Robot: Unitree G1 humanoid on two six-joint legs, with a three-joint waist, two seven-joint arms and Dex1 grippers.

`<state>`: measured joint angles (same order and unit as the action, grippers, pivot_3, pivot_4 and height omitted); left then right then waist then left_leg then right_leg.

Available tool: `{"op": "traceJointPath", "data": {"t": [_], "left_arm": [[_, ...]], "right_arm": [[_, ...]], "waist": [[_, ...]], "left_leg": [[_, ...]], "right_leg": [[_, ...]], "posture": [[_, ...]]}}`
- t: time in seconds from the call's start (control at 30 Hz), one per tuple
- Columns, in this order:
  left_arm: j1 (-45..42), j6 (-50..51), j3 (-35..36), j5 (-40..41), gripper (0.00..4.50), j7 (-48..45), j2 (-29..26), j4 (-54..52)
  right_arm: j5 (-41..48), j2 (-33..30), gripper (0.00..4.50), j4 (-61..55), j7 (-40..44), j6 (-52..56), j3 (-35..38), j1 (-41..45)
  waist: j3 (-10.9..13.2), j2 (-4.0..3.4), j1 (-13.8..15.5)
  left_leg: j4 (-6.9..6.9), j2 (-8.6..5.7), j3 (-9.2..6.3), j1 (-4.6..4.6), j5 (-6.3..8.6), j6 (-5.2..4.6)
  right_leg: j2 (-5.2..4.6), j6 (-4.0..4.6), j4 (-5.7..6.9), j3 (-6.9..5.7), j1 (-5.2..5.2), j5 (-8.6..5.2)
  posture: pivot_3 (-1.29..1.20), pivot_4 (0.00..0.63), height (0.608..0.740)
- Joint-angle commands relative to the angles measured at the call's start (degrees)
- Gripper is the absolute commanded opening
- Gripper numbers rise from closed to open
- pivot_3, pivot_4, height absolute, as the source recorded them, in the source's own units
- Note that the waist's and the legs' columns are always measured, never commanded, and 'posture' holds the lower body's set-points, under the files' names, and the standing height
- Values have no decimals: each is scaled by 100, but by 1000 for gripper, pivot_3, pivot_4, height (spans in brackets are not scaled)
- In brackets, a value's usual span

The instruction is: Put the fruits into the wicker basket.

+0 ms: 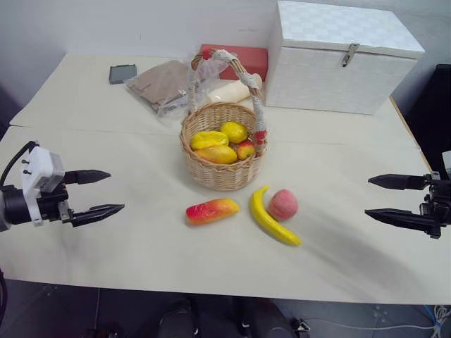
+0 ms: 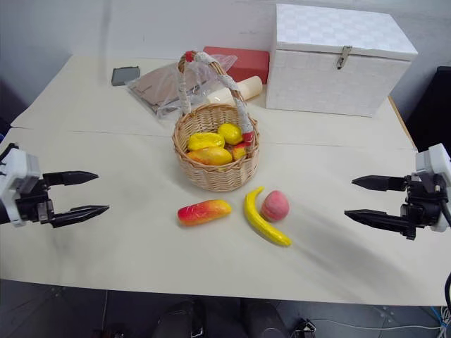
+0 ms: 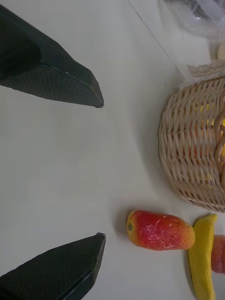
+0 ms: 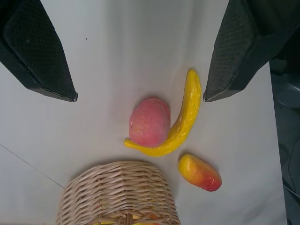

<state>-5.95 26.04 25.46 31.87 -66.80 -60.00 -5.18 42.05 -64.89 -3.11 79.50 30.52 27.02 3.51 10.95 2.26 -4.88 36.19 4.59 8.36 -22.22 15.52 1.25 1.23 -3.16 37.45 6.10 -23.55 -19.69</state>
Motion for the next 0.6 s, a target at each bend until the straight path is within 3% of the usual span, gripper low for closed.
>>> {"op": "traceJointPath", "data": {"t": [0.03,0.6], "left_arm": [[-70,-206,45,-99,4500,-26,-49,56],[-117,-35,-228,-221,4500,425,163,-214]], "right_arm": [[33,35,4442,-181,-15,66,95,-18],[-253,141,4442,-148,-204,-152,341,-253]], "waist": [[0,0,-23],[0,0,-20]], "left_leg": [[2,0,2,0,0,1],[31,-1,0,7,-11,9]], "right_leg": [[0,-1,0,2,0,0],[0,-3,41,3,3,0]], "posture": [[0,150,740],[0,150,740]]}}
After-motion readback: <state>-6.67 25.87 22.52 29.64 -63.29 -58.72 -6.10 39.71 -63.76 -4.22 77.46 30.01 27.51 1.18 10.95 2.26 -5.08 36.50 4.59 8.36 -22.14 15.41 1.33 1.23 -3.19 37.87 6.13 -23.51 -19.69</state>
